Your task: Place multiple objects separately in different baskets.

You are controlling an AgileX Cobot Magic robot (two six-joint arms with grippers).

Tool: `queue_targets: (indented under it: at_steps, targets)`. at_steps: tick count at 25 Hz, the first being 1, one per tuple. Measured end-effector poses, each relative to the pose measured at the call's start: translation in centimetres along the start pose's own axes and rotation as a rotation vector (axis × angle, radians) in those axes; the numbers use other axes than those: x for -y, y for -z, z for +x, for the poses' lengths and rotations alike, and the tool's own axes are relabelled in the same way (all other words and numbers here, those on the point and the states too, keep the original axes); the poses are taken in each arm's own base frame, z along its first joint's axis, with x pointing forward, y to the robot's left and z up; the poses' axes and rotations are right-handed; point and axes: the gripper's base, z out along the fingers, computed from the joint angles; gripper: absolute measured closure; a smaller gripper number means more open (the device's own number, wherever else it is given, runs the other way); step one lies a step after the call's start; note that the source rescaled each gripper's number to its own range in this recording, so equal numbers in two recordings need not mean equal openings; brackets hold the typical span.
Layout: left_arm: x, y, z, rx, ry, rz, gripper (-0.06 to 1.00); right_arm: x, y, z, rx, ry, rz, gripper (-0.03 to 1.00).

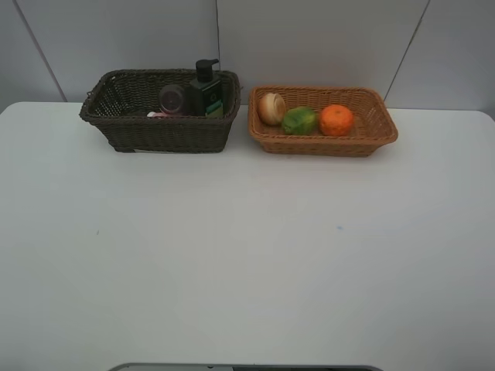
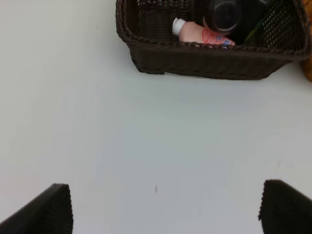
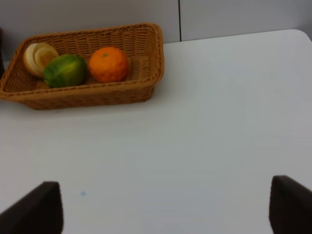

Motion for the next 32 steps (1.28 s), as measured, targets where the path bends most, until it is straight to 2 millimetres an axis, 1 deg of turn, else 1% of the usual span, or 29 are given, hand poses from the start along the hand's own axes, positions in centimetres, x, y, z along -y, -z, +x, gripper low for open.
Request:
queue_targets:
  at_steps: [1,4,8,11,15,21,30,32]
  targets:
    - [0.0,1.3,0.7,0.022,-0.006,0.004,-0.03,0.0,0.0,0.0,0.000,0.000,0.000,0.06]
    - [-0.2,4.0,2.9,0.033,-0.026,0.007,-0.03,0.0,0.0,0.0,0.000,0.000,0.000,0.06]
    - [-0.4,6.2,5.2,0.033,-0.063,0.007,-0.03,0.0,0.0,0.0,0.000,0.000,0.000,0.06]
    - [-0.6,7.0,6.4,0.059,-0.077,0.003,-0.03,0.0,0.0,0.0,0.000,0.000,0.000,0.06]
    - [-1.2,6.6,8.6,0.074,-0.088,-0.024,-0.03,0.0,0.0,0.0,0.000,0.000,0.000,0.06]
    - [-2.0,4.7,11.9,0.054,-0.102,-0.066,-0.03,0.0,0.0,0.0,0.000,0.000,0.000,0.06]
    - [-1.9,4.6,11.8,0.128,-0.100,-0.047,-0.03,0.0,0.0,0.0,0.000,0.000,0.000,0.06]
    - [-1.8,4.1,11.7,0.146,-0.096,-0.034,-0.03,0.0,0.0,0.0,0.000,0.000,0.000,0.06]
